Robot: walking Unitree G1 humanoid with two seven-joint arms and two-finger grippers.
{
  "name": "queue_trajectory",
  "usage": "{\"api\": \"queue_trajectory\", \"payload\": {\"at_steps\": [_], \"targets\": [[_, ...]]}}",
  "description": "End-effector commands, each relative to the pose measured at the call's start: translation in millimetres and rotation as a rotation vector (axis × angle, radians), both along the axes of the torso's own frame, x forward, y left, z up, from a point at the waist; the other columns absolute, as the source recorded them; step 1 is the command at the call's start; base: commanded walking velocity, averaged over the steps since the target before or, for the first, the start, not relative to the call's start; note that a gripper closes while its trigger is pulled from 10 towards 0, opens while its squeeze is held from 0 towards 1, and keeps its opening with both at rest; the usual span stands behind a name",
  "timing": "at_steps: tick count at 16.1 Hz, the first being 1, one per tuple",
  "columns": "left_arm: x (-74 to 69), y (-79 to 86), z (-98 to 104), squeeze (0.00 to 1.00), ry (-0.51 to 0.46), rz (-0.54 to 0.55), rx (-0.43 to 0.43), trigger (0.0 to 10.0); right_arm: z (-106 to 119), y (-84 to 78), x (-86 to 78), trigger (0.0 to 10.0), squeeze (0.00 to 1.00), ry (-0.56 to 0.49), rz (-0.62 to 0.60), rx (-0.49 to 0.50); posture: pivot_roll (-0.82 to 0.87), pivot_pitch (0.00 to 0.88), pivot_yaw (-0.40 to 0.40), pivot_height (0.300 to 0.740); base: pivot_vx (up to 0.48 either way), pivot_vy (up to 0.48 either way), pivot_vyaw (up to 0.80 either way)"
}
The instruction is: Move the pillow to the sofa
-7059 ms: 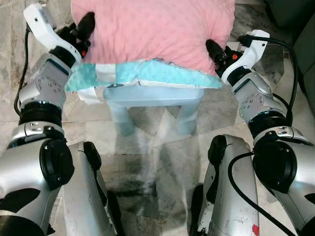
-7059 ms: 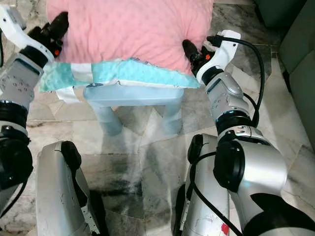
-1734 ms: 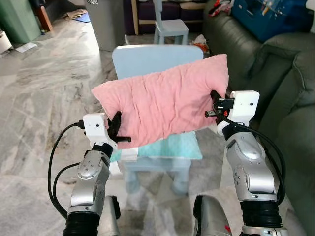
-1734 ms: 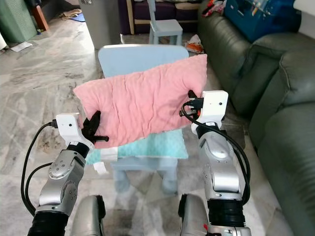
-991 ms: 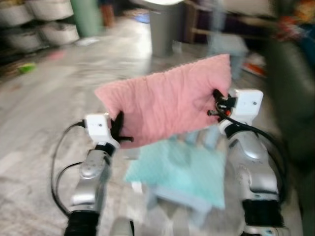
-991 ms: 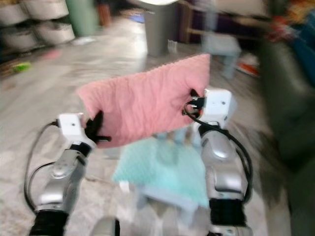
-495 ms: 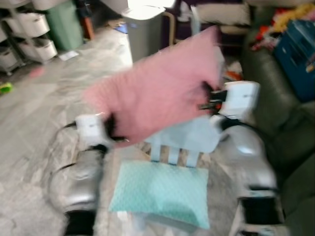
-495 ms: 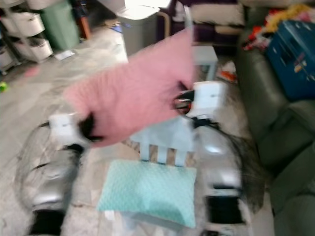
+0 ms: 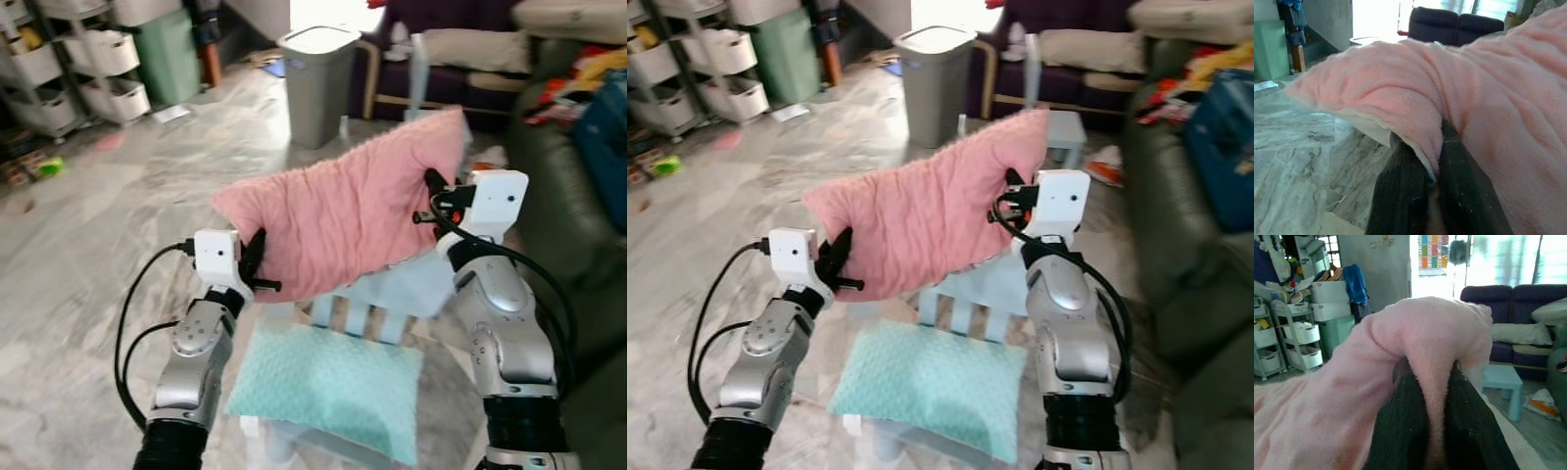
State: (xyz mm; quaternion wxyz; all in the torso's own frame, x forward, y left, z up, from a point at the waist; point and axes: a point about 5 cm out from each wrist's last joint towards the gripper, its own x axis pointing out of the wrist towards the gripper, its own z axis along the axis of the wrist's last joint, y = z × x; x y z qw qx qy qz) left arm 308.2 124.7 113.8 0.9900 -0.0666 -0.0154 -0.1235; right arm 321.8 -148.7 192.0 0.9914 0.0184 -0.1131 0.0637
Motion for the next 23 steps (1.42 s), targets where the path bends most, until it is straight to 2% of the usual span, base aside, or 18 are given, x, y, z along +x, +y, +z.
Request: {"api": "queue_trajectory", "payload": {"at_steps": [1,13,16,18,23], "targets": [[3.3,1.4,4.1,0.00,-0.004,0.011,0.012,10.0,5.4,4.2,1.3,10.0,0.00,-0.012,0.018,-0.006,-0.14,0.000,0.002,0.740,0.000,0.000,0.00],[2.8,1.9,3.0,0.00,0.024,0.039,-0.042,10.0,1.3,6.5,-0.4,10.0,0.00,0.017,0.037,-0.012,-0.15,0.000,-0.006,0.740,0.000,0.000,-0.74],[2.5,1.0,2.9,0.00,0.027,0.034,-0.046,10.0,0.7,7.7,-0.8,10.0,0.00,0.021,0.042,-0.017,-0.15,0.000,-0.007,0.740,0.000,0.000,0.00],[2.3,-0.4,3.7,0.00,0.011,0.020,-0.010,10.0,0.8,8.0,-1.0,10.0,0.00,0.021,0.045,-0.020,-0.16,0.000,-0.008,0.740,0.000,0.000,0.00],[1.7,-2.1,3.0,0.00,0.019,0.014,-0.021,10.0,0.0,8.2,-1.2,10.0,0.00,0.027,0.047,-0.025,-0.16,0.000,-0.010,0.740,0.000,0.000,0.00]]}}
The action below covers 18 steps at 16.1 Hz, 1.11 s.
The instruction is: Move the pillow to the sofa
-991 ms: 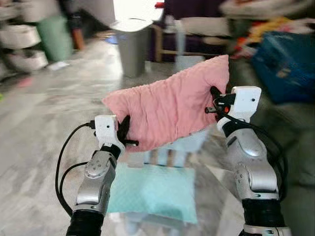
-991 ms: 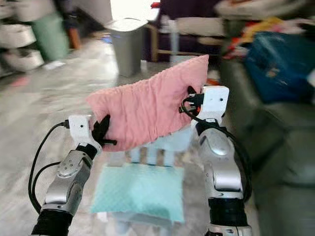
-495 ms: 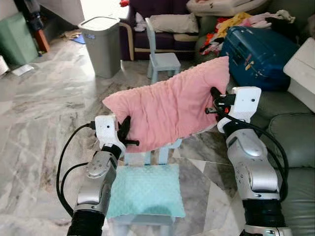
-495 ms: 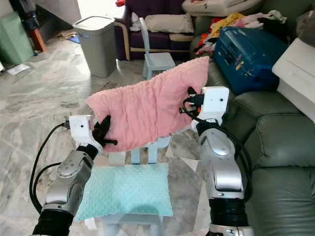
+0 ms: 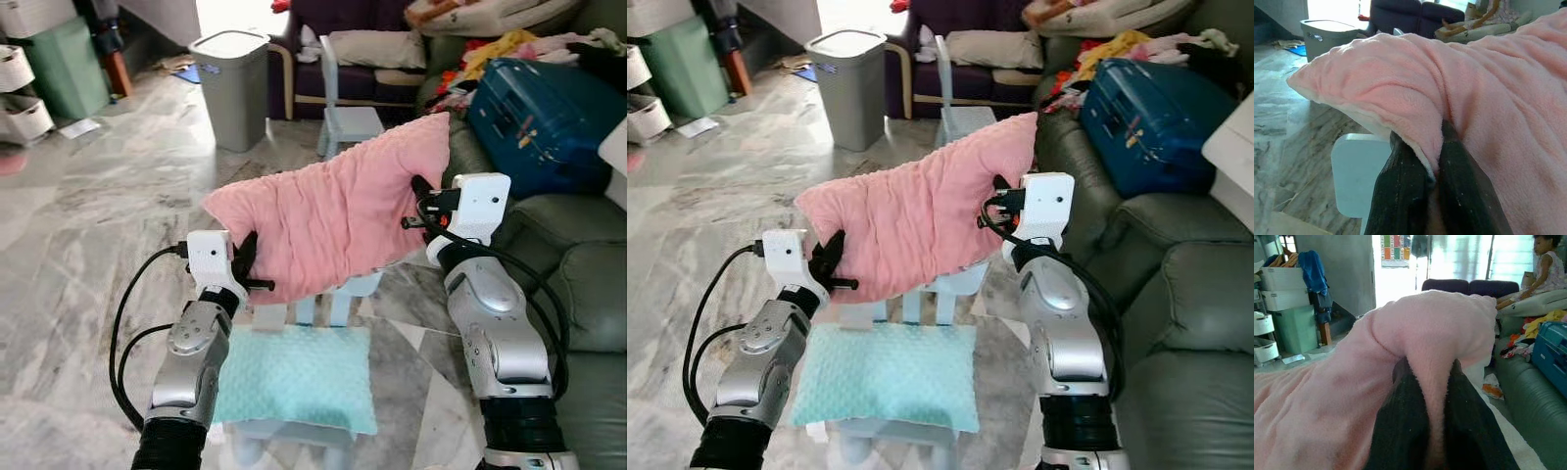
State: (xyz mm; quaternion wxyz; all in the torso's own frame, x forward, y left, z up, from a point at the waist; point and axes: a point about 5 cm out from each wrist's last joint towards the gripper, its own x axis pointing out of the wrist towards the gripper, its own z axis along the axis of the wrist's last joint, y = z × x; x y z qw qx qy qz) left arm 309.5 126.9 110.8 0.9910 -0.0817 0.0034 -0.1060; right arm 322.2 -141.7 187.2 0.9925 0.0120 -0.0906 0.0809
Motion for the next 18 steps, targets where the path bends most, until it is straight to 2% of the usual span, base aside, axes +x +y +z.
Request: {"api": "queue_trajectory", "payload": {"at_steps": [1,10,15,18], "targets": [[0.4,-4.4,5.9,0.00,-0.023,-0.018,0.002,10.0,4.8,1.2,-1.5,10.0,0.00,-0.016,0.014,-0.005,-0.16,0.000,-0.010,0.740,0.000,0.000,0.00],[0.0,-4.1,3.6,0.00,-0.013,-0.007,-0.021,10.0,3.5,0.1,-1.6,10.0,0.00,-0.010,0.018,-0.015,-0.16,0.000,-0.019,0.740,0.000,0.000,0.00],[0.9,-7.5,4.9,0.00,-0.028,-0.026,0.001,10.0,3.4,-0.6,-1.5,10.0,0.00,-0.004,0.023,-0.019,-0.17,0.000,-0.022,0.740,0.000,0.000,-0.08],[0.6,-7.7,4.5,0.00,-0.023,-0.015,-0.022,10.0,3.8,-0.7,-2.0,10.0,0.00,-0.005,0.025,-0.022,-0.17,0.000,-0.024,0.740,0.000,0.000,-0.14]]}}
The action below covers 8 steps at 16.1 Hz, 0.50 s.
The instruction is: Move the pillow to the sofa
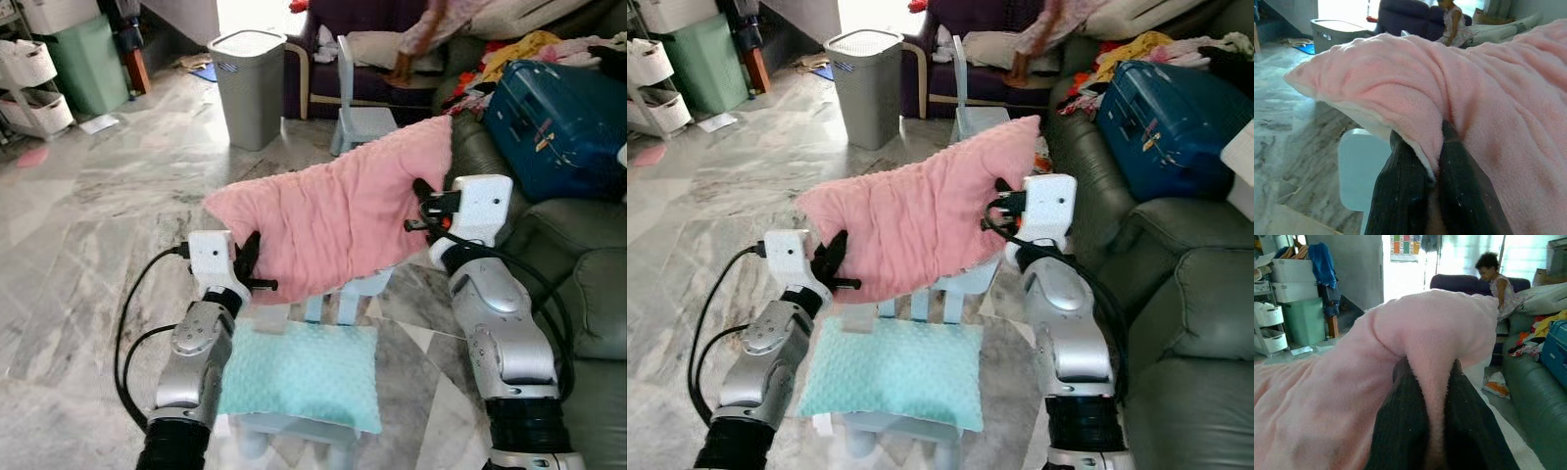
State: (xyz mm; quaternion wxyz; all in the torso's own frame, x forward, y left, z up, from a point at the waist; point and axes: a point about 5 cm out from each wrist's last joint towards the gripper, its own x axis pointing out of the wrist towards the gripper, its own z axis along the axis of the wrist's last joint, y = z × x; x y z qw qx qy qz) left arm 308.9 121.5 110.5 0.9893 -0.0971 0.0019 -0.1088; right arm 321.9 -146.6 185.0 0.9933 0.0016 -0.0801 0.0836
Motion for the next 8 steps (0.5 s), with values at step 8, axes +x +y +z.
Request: {"api": "queue_trajectory", "payload": {"at_steps": [8], "targets": [[-0.4,-4.7,5.0,0.00,-0.026,-0.032,-0.003,10.0,4.7,5.2,-2.7,10.0,0.00,-0.016,0.024,-0.002,-0.18,0.000,-0.027,0.740,0.000,0.000,0.00]]}}
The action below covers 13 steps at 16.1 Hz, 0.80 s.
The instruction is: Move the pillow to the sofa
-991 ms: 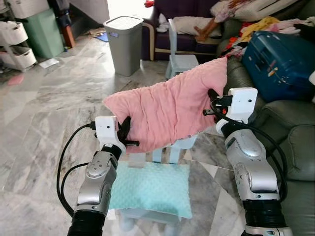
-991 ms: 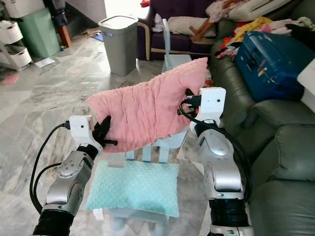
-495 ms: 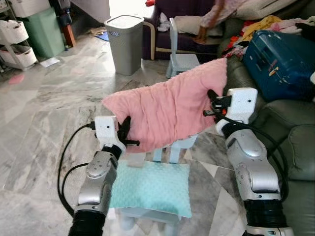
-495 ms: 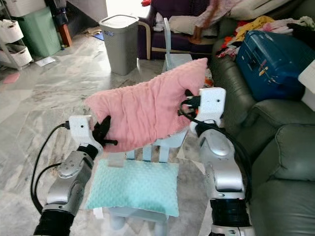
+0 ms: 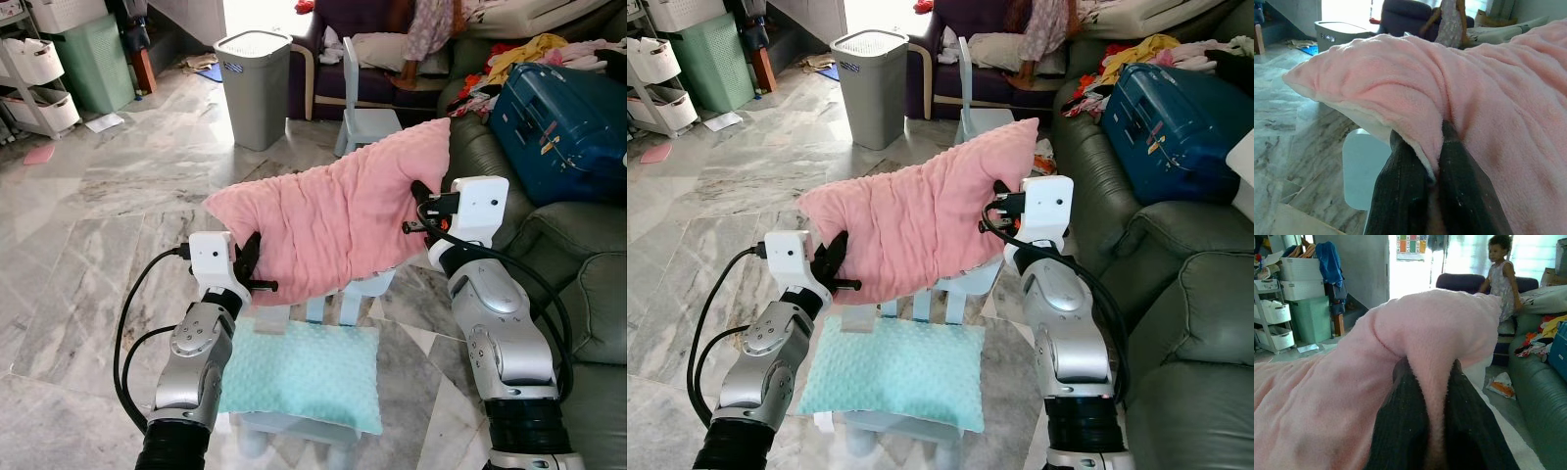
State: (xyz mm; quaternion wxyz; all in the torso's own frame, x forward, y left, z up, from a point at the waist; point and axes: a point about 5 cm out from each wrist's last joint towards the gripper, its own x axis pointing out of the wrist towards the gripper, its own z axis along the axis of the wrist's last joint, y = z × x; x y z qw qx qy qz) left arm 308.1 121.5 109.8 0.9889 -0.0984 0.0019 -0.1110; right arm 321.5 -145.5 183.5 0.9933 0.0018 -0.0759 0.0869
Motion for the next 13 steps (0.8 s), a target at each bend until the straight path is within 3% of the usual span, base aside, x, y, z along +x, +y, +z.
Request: {"api": "queue_trajectory", "payload": {"at_steps": [1,7,13], "targets": [[0.3,-4.9,5.7,0.00,-0.026,-0.030,-0.002,10.0,6.0,4.3,-2.2,10.0,0.00,-0.023,0.018,0.000,-0.18,0.000,-0.026,0.740,0.000,-0.262,0.00],[2.6,-0.7,2.8,0.00,0.003,0.026,-0.024,10.0,4.5,4.8,-2.5,10.0,0.00,-0.018,0.017,0.001,-0.18,0.000,-0.023,0.740,0.000,0.000,0.00],[2.7,-1.6,3.3,0.00,0.004,0.011,-0.027,10.0,4.1,4.6,-3.2,10.0,0.00,-0.017,0.012,0.005,-0.18,0.000,-0.019,0.740,0.000,0.000,0.00]]}}
